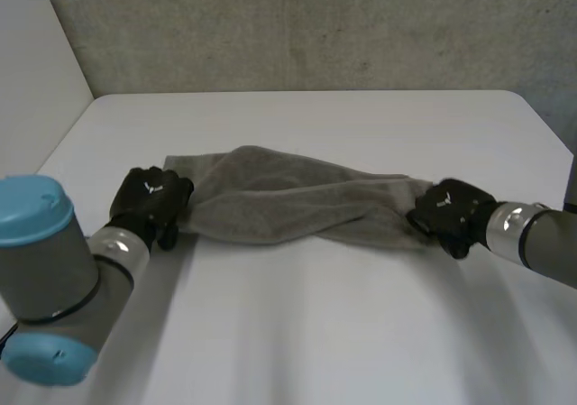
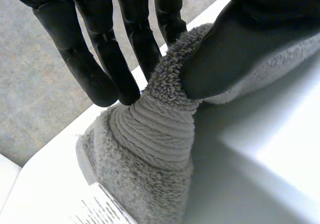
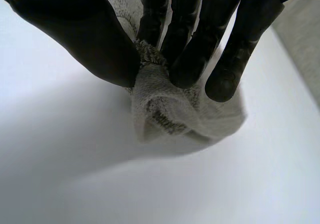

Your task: Fold the towel.

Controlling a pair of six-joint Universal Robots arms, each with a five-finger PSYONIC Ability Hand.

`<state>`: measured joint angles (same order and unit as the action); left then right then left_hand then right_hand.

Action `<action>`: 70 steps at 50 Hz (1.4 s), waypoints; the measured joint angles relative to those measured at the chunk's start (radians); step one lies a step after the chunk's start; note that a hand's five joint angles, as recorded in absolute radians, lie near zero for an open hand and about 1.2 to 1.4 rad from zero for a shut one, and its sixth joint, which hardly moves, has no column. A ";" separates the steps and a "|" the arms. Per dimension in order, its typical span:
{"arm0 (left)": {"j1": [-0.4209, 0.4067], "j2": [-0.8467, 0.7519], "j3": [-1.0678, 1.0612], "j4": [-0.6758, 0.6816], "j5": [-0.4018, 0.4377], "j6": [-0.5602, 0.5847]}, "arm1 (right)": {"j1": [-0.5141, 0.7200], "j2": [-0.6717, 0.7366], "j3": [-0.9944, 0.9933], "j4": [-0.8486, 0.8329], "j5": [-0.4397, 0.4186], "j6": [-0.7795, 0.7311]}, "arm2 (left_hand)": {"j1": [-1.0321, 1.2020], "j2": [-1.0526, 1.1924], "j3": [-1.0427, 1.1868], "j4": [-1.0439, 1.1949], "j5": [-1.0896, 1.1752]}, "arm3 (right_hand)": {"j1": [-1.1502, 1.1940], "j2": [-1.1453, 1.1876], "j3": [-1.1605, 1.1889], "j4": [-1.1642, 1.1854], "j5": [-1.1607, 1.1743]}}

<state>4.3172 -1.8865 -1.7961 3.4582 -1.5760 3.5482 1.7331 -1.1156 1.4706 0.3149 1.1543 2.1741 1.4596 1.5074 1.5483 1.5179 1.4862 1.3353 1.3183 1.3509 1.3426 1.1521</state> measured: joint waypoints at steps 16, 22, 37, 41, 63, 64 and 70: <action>-0.053 0.236 -0.160 -0.131 0.018 0.017 | -0.166 -0.187 0.105 0.396 -0.031 -0.151 | 0.000 -0.052 -0.089 -0.065 -0.010 | -0.397 -0.388 -0.409 -0.385 -0.380; -0.050 0.243 -0.174 -0.136 0.042 0.017 | -0.194 -0.208 0.062 0.366 -0.085 -0.097 | 0.000 -0.058 -0.097 -0.070 -0.010 | -0.692 -0.644 -0.694 -0.696 -0.708; -0.033 0.202 -0.153 -0.121 0.047 0.018 | -0.165 -0.040 -0.180 0.148 -0.120 0.497 | -0.056 -0.115 -0.155 -0.127 -0.083 | -0.693 -0.644 -0.695 -0.696 -0.704; -0.024 0.195 -0.149 -0.109 0.047 0.018 | -0.120 0.067 -0.258 0.145 -0.096 0.540 | -0.060 -0.118 -0.159 -0.128 -0.085 | -0.693 -0.644 -0.695 -0.696 -0.704; 0.004 0.174 -0.131 -0.083 0.047 0.018 | -0.003 0.300 -0.364 0.073 0.015 0.553 | -0.070 -0.129 -0.169 -0.140 -0.097 | -0.693 -0.644 -0.695 -0.696 -0.705; 0.004 0.173 -0.130 -0.082 0.047 0.018 | -0.003 0.300 -0.363 0.069 0.015 0.554 | -0.071 -0.130 -0.170 -0.141 -0.098 | -0.693 -0.644 -0.695 -0.696 -0.705; 0.005 0.168 -0.122 -0.082 0.047 0.018 | -0.002 0.299 -0.357 0.049 0.014 0.560 | -0.074 -0.132 -0.172 -0.142 -0.100 | -0.703 -0.648 -0.698 -0.696 -0.713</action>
<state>4.3218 -1.7187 -1.9184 3.3762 -1.5294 3.5665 1.7315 -0.8163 1.1134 0.3642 1.1682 2.7336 1.3854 1.3754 1.3759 1.3757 1.3859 0.6325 0.6705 0.6532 0.6463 0.4388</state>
